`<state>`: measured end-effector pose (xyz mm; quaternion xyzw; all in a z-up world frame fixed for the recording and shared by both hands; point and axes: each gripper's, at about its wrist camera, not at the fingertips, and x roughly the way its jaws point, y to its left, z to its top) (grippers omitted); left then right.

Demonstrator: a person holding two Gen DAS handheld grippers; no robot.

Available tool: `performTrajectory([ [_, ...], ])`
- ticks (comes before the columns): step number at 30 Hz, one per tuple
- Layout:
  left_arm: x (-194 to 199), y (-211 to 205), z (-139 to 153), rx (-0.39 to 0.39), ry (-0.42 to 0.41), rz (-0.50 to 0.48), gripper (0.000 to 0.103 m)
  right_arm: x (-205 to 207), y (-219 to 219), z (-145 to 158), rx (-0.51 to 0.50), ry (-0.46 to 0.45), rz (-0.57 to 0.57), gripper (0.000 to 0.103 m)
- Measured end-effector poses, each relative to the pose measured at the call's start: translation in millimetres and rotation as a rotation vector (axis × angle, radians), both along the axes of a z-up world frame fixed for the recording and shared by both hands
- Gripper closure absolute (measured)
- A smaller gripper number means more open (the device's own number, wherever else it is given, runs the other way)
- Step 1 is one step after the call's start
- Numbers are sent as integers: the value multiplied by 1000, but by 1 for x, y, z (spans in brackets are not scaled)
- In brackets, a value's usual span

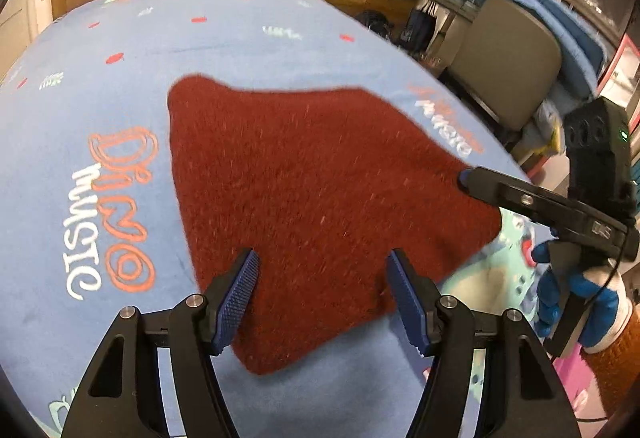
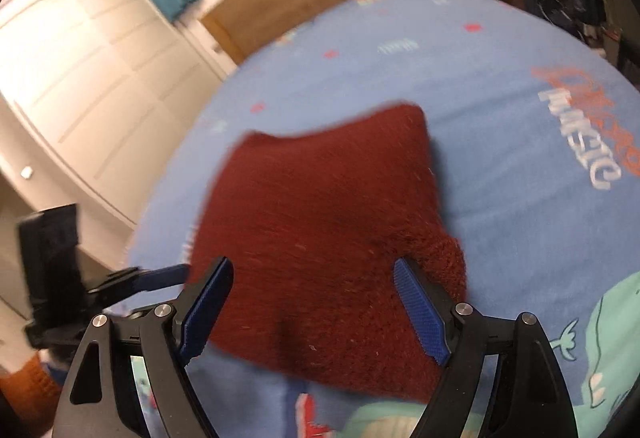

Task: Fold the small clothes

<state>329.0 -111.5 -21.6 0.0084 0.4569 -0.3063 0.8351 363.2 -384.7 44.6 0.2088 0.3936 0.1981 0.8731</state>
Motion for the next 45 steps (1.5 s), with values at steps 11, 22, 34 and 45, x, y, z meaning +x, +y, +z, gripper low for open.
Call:
performTrajectory([
  [11,3,-7,-31,12,57,-28,43,29,2,-40,15,92,-9,19],
  [22,12,-3,-17,-32,91,40,39,59,10,-41,-38,121,-44,19],
  [34,38,53,11,-95,70,203,33,40,-20,-17,-54,119,-69,17],
  [45,78,63,-43,-278,283,198,18,64,-30,-87,119,325,28,12],
])
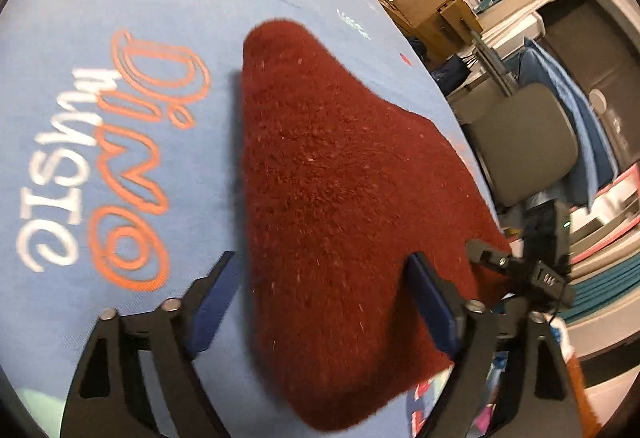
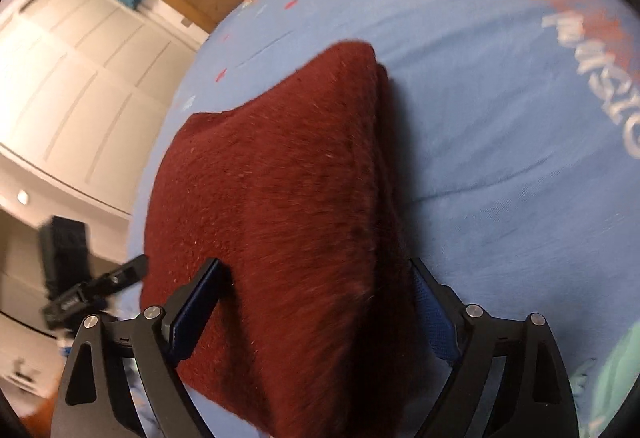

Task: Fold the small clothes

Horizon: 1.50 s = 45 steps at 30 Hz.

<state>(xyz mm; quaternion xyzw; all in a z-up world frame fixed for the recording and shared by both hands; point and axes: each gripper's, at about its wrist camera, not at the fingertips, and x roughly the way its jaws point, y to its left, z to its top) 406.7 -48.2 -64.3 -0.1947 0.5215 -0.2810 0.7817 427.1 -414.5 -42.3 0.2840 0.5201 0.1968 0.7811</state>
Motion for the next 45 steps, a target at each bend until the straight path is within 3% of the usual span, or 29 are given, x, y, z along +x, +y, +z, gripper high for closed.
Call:
performTrajectory([
  [4,18,4,-15,-122,65,-5,15,5,-8,-13,96,13,9,9],
  [5,20,3,-18,-146,69,-11,20,6,-8,-14,109,9,20,9],
  [6,22,1,-19,-178,75,-17,30,7,-8,-14,120,6,30,13],
  [7,25,5,-20,-201,78,-15,34,8,-8,-15,144,7,43,29],
  [8,26,8,-19,-225,78,-9,42,9,-9,-16,163,6,40,39],
  [10,30,18,-13,-280,69,-1,51,8,-11,-11,172,-31,36,51],
  [12,33,27,-8,-312,57,-7,57,7,-9,-3,174,-80,49,53],
  [20,36,83,42,-354,-48,21,57,20,24,46,229,-217,90,55],
  [24,34,109,47,-294,-49,59,56,32,58,50,235,-222,127,55],
  [28,36,121,8,-106,68,104,48,40,83,11,160,-101,129,51],
  [29,35,124,0,-86,87,106,41,39,88,-1,125,-59,121,49],
  [32,21,134,5,-81,54,111,37,29,81,-10,165,-42,77,41],
  [35,7,132,20,20,0,86,37,21,74,6,123,-66,93,39],
  [40,-24,127,35,153,-85,66,38,13,43,34,191,-156,18,39],
  [42,-34,125,28,193,-85,67,37,15,40,28,135,-130,10,39],
  [45,-48,127,18,180,-72,78,35,16,47,10,21,-70,24,39],
])
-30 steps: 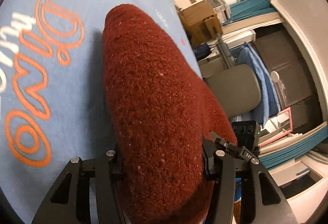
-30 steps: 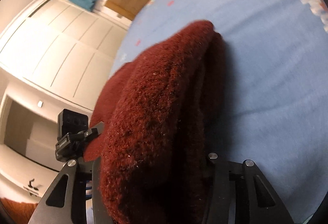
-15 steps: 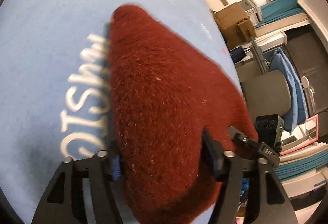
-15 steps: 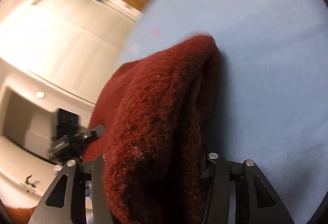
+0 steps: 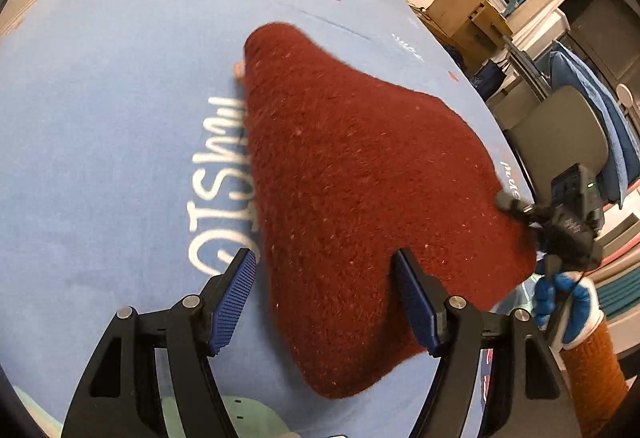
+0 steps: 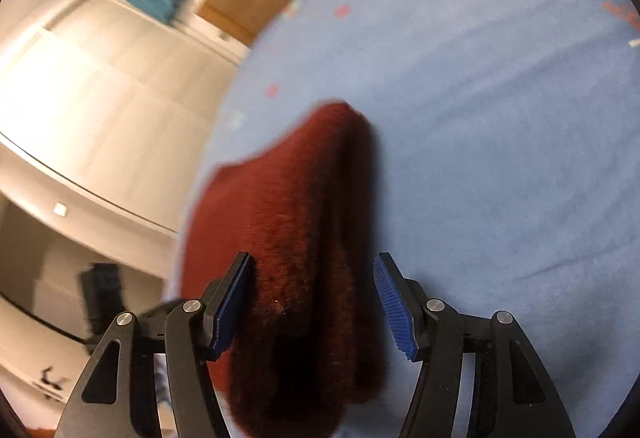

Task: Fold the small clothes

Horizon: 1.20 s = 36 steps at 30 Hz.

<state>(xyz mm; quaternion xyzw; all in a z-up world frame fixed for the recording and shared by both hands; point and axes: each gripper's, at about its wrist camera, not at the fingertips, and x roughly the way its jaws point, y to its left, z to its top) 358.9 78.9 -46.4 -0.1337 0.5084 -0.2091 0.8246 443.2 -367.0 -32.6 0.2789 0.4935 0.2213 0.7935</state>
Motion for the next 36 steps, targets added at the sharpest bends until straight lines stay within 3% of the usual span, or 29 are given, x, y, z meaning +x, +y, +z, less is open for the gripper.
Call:
performTrajectory([
  [5,3,-14,-8,15,6,29,26,-2,2,-17,-57,7,-6,29],
  [9,18,-30,4,23,14,57,26,-4,19,5,-100,14,-11,29],
  [14,9,-32,20,53,-3,95,27,-21,3,19,-154,7,-22,29],
  [19,-22,-39,43,96,-69,170,27,-53,-5,36,-227,7,-76,27],
  [29,-107,-82,81,257,-230,278,27,-137,6,87,-366,-79,-149,27],
  [36,-162,-101,97,342,-315,293,17,-199,25,113,-431,-137,-190,24],
])
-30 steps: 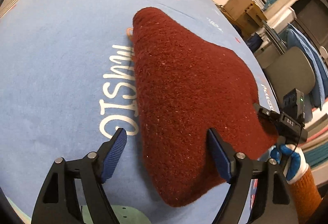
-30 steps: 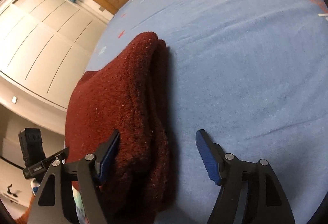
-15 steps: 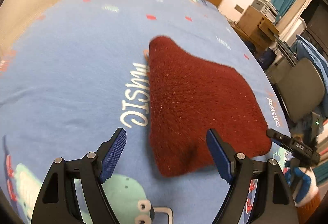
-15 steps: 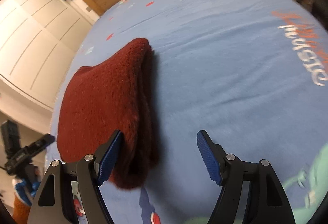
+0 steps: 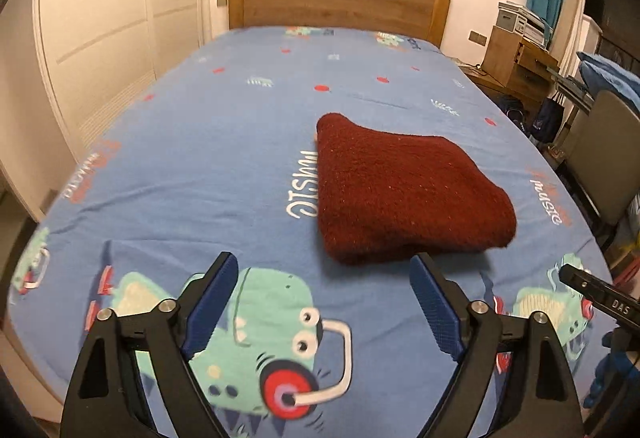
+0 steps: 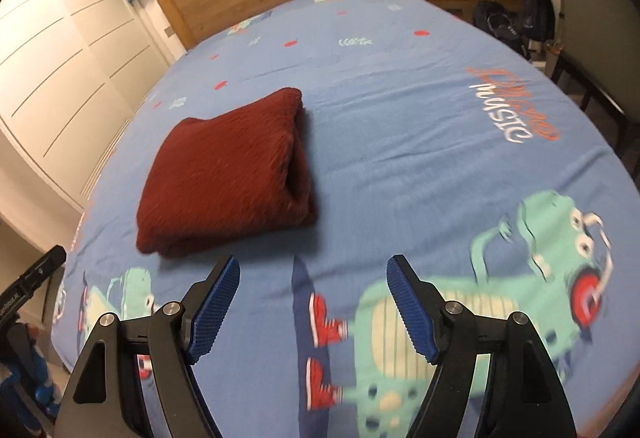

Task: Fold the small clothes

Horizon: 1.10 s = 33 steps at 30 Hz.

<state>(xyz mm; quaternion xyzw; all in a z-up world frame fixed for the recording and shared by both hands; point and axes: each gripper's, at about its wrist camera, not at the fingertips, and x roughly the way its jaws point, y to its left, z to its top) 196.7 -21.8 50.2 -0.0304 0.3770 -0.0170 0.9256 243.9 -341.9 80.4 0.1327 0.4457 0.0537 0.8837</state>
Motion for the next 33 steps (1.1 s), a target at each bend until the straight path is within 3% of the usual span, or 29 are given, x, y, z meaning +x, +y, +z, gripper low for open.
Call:
performTrajectory([
  [8,-50,-6,17,39,-83,-17,4,-64,10,29,-63,-81,-37,18],
  [15,-78,-7,29,33,-138,-44,2,-104,17,55,-109,-163,-56,1],
  [33,-128,2,51,27,-258,-26,2,-165,21,86,-191,-278,-97,1],
])
